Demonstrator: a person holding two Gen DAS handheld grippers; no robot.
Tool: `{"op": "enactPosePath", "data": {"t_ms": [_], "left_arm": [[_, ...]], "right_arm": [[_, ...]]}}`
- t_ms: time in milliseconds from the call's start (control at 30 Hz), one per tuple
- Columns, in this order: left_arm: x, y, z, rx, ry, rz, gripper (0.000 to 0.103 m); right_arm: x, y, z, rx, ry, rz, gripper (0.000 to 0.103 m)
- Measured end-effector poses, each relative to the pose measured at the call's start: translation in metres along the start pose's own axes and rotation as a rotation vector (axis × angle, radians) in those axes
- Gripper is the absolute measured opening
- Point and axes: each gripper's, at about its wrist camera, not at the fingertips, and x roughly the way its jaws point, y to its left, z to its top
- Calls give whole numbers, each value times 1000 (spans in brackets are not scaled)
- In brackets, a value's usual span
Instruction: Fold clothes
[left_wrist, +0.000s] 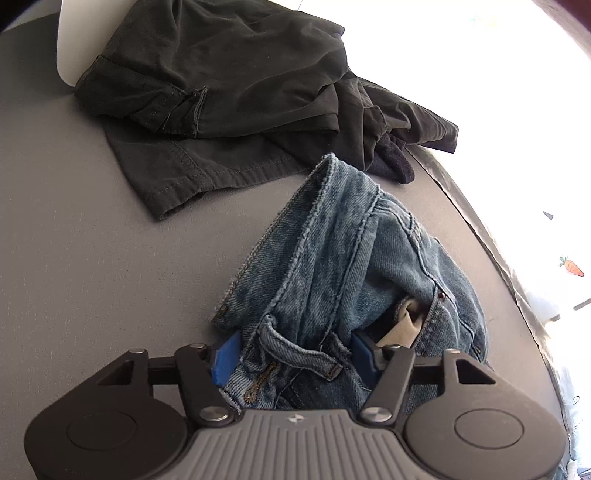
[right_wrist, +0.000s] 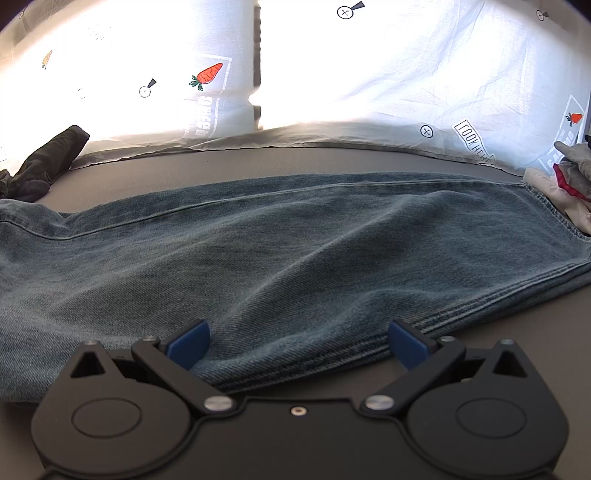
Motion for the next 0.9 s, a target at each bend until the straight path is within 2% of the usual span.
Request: {"op": "enactPosePath", "data": {"t_ms": [33,67,133,267,433,567,667,700,767,800,833,867,900], "left_arm": [[-2,-1,0,7,-7,-3,47],[-3,-2,0,14,-14,-6,45],[-8,-5,0,32,-28,-13,35],[-31,-21,2,69,-67,-68,31],[-67,-71,1,152,-99,-256,30],[-76,-126,-24,222,-32,-417,28],[-58,-177,-64,373,123,-533,25],[-50,-189,-77,403,192,-543,24],[-39,-210,-99,462,308,-562,25],[-45,-215,-105,510,308,-591,27],[-51,-220,-110,557,307,-619,34],[-59,-222,-111,592,278,-634,41],[-69,-222,-109,625,233,-642,51]], "right_arm": [[0,0,0,0,0,-1,103],[0,0,0,0,0,-1,103],[0,0,0,0,-1,-1,103],[0,0,0,0,-2,-2,103],[0,0,0,0,-2,-1,103],[0,-1,0,1,-2,1,103],[0,-2,0,3,-2,4,103],[0,-2,0,3,-2,5,103],[-1,-2,0,4,-2,7,103],[-1,-3,0,5,-2,9,103],[-1,-3,0,6,-2,11,103],[-1,-3,0,8,-3,13,103],[-2,-3,0,9,-3,14,103]]}}
